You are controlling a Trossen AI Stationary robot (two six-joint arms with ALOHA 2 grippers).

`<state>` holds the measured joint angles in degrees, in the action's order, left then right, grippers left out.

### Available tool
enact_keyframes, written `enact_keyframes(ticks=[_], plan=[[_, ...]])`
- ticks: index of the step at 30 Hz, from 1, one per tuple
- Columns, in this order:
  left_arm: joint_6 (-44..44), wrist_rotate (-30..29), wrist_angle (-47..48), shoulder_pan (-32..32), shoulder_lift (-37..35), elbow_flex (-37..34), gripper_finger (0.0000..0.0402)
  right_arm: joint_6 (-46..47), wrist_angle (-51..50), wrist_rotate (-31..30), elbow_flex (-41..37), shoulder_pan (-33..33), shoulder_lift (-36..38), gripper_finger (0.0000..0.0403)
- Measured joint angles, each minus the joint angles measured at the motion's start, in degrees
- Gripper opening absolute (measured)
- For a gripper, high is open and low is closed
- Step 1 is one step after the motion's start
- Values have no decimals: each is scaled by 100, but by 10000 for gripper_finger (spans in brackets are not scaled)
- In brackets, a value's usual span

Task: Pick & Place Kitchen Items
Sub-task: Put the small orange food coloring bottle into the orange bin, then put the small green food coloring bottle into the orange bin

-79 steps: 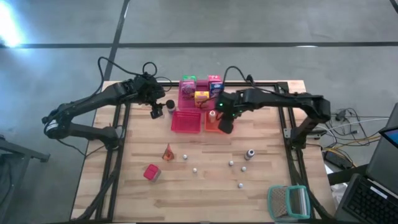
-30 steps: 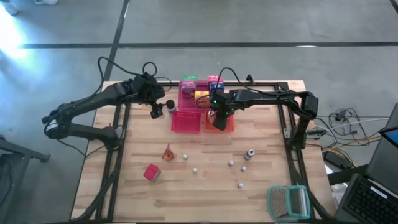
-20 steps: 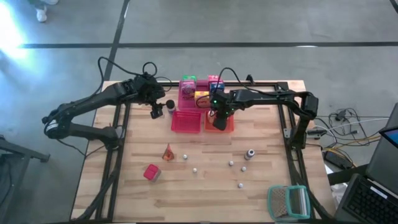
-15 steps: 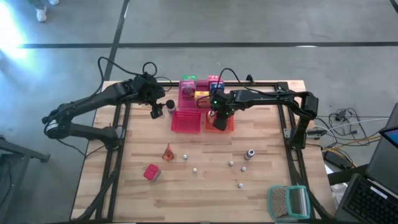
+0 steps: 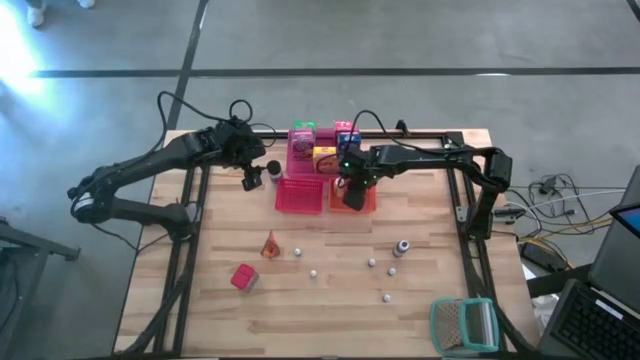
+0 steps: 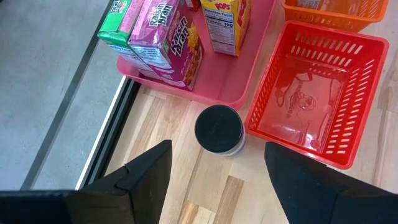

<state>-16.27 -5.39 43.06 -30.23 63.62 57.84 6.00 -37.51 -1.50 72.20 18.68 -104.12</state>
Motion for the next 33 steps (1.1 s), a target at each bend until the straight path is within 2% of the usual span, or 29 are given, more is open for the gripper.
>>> enact_keyframes(ticks=[7, 21, 26, 33], plan=[[0, 0, 1, 1, -1, 0, 262, 0, -24, 4, 57, 2, 0, 152], [0, 0, 0, 0, -1, -1, 262, -85, -946, 7, 691, -4, 76, 191], [0, 0, 1, -1, -1, 0, 262, -57, -1418, 4, 1076, -21, 90, 181], [0, 0, 1, -1, 0, -1, 262, -61, -1994, -2, 1634, -307, 103, 144]])
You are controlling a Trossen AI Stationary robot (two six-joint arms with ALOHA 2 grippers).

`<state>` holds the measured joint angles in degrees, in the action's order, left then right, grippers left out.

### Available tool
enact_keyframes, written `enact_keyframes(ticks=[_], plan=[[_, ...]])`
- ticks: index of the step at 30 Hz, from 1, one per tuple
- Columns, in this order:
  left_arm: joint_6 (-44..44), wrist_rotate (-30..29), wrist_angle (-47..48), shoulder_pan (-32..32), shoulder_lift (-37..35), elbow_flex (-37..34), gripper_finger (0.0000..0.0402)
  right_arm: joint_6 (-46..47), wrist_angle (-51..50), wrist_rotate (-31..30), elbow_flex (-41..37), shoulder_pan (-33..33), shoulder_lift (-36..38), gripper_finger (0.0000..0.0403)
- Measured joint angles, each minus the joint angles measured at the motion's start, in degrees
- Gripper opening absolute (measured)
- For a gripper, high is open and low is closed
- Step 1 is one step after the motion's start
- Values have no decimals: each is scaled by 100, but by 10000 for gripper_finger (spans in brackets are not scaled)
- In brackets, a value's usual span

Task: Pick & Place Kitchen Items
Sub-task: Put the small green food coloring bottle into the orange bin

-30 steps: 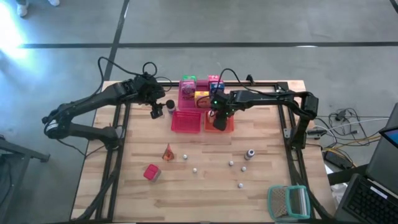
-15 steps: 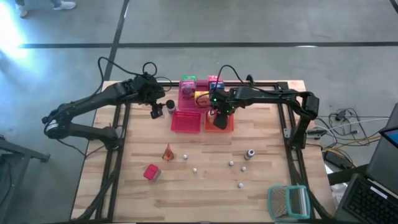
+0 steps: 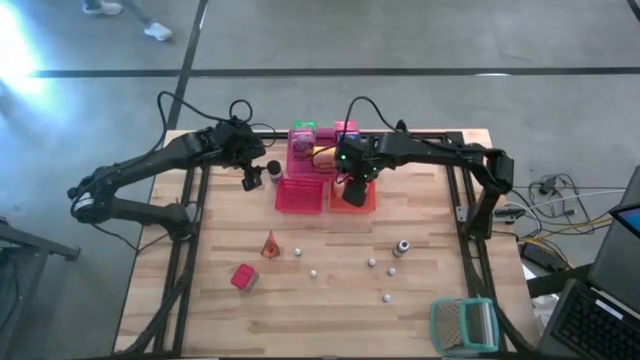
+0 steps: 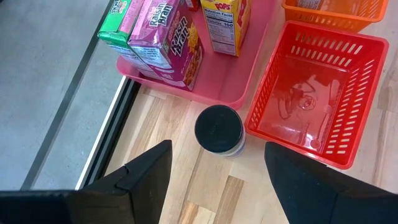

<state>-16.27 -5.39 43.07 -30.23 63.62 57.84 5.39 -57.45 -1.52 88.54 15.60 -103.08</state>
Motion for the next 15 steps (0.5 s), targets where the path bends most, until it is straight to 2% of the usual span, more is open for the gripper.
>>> enact_keyframes(ticks=[7, 15], plan=[[0, 0, -1, 0, -1, 1, 262, 130, -483, -2, 226, -429, 175, 102], [0, 0, -2, -1, -1, 1, 262, 940, -862, -22, 172, -1036, 565, 60]])
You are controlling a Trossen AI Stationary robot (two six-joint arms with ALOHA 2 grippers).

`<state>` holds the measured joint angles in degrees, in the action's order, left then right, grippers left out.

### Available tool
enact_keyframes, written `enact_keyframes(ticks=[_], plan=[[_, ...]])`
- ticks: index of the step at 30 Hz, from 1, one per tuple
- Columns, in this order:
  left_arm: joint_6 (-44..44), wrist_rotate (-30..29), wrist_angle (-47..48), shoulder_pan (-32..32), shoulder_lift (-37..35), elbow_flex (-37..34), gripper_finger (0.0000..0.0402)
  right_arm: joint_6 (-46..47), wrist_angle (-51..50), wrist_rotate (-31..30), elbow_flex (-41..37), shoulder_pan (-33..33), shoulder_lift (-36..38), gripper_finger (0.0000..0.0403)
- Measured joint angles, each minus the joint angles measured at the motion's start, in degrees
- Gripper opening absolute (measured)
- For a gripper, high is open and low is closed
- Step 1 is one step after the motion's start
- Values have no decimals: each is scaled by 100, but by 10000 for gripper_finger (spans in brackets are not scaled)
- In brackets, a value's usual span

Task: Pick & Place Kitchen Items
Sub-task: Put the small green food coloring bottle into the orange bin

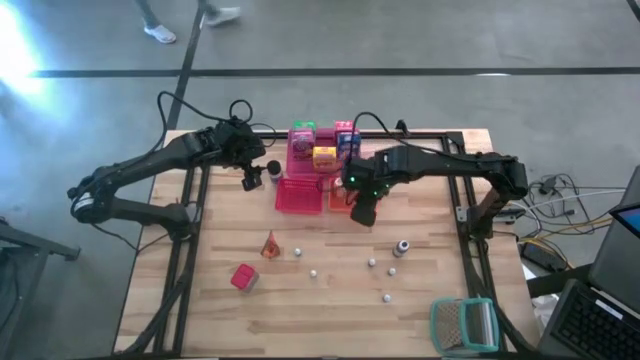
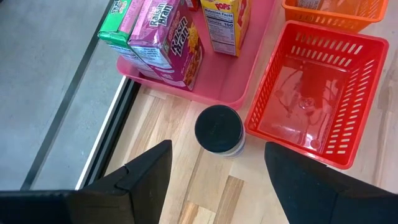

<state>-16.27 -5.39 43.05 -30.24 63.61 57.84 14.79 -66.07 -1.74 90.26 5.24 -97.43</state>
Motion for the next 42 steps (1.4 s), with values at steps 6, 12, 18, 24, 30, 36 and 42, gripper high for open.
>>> enact_keyframes(ticks=[6, 12, 18, 24, 30, 36, 42], plan=[[0, 0, 1, 1, 0, 0, 262, 572, 1, -261, -53, -635, 247, 39], [0, 0, 0, 0, 0, 0, 262, 1337, -16, -472, -72, -1287, 298, 28], [0, 0, 1, 1, 0, -2, 262, 2359, -152, -677, -231, -1866, 296, 36], [0, 0, 2, 2, 0, -1, 262, 3342, -169, -743, -522, -2333, 293, 60], [0, 0, 2, 1, 0, -1, 262, 4176, -170, -739, -985, -2680, 300, 96], [0, 0, 2, 1, 1, -1, 262, 4482, 225, -387, -1411, -2693, 282, 129], [0, 0, 1, 1, 2, 0, 262, 4176, 848, -233, -1710, -2670, 280, 153]])
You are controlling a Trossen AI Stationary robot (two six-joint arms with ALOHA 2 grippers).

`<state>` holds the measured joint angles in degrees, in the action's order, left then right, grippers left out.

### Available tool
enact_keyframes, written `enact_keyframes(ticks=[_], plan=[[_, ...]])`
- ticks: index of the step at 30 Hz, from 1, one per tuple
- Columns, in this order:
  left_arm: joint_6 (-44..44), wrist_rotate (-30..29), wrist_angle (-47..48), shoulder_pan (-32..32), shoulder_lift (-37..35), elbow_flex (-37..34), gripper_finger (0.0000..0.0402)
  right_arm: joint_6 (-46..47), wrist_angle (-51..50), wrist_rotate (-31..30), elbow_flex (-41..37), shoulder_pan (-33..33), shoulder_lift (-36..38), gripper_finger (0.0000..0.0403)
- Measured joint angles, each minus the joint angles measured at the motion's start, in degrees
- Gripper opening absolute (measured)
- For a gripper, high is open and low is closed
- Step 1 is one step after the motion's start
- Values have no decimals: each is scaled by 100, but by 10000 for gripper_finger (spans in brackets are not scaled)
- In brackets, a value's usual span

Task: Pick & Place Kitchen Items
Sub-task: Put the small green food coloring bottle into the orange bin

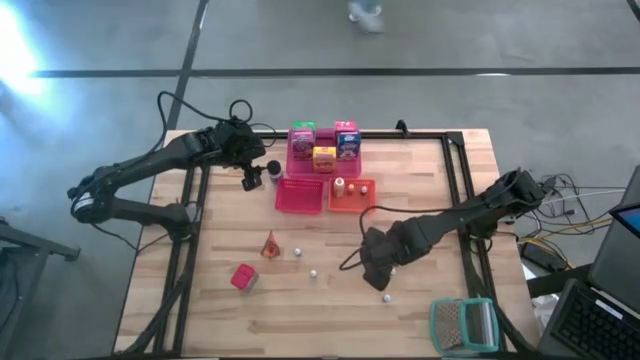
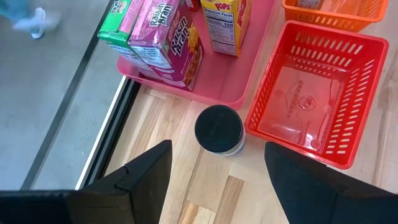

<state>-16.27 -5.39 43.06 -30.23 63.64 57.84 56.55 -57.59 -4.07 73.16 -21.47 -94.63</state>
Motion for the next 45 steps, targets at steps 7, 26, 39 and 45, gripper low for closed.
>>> enact_keyframes(ticks=[7, 26, 39, 45], plan=[[0, 0, -1, 1, -2, 0, 262, -673, 461, 1, -383, 21, -2, 167], [0, 0, 1, -1, 0, 0, 262, -2110, 988, 216, -615, 299, -587, 179], [0, 0, 0, -1, -2, 0, 262, -2035, 1088, 268, -622, 299, -798, 160], [0, 0, -1, 1, 0, 0, 262, -2029, 1117, 268, -622, 299, -798, 115]])
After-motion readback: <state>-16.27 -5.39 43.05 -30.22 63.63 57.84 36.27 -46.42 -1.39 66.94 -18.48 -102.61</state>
